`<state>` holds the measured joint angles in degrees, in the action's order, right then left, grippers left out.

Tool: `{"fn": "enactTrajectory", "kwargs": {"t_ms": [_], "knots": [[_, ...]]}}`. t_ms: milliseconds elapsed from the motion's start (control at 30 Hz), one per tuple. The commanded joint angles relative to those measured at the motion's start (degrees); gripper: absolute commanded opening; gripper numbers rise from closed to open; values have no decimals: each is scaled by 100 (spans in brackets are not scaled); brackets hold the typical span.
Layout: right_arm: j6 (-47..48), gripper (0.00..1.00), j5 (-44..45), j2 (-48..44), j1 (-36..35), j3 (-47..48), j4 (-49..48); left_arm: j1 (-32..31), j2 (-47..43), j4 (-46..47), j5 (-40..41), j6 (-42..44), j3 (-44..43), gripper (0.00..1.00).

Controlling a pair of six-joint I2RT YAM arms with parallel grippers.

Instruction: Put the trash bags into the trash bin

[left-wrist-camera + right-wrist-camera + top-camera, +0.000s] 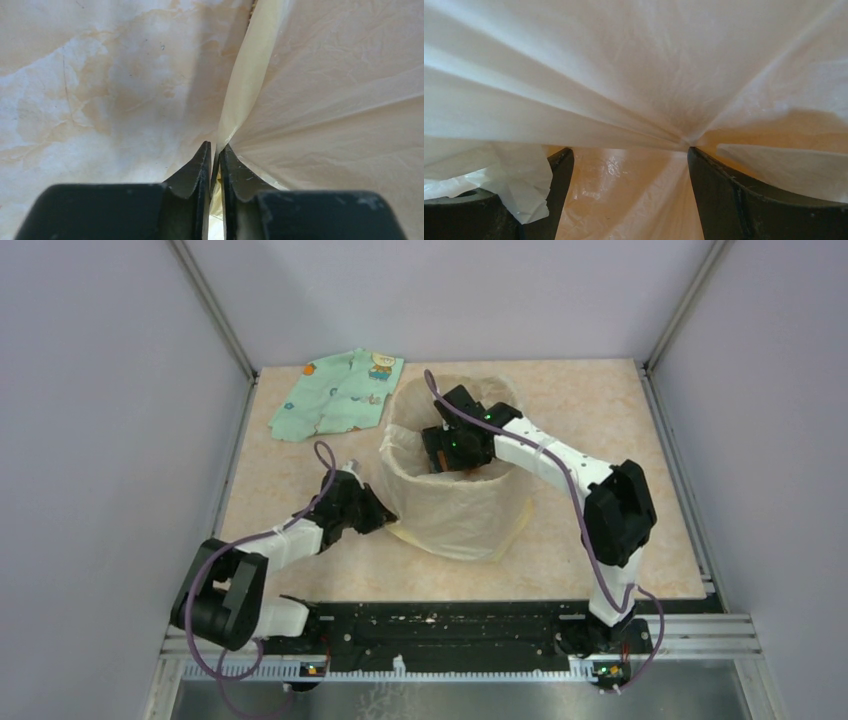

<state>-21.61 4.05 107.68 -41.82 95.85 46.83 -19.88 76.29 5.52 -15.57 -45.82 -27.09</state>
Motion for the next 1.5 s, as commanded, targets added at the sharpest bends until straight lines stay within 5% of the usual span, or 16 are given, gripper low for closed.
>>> {"fn": "enactTrajectory", "kwargs": {"t_ms": [0, 400, 1200, 1467], "knots": [[110, 84, 8, 129, 87, -123, 28, -31, -374, -19, -19, 34, 11, 20], [246, 84, 63, 173, 87, -207, -144, -34, -1143, -996, 173, 380, -430, 37], [676, 83, -176, 638, 100, -345, -564, -33, -1724, -1558, 226, 788, -585, 40], [737, 83, -221, 722, 140, -521, -752, -32, -1765, -1601, 156, 864, -652, 33]]}}
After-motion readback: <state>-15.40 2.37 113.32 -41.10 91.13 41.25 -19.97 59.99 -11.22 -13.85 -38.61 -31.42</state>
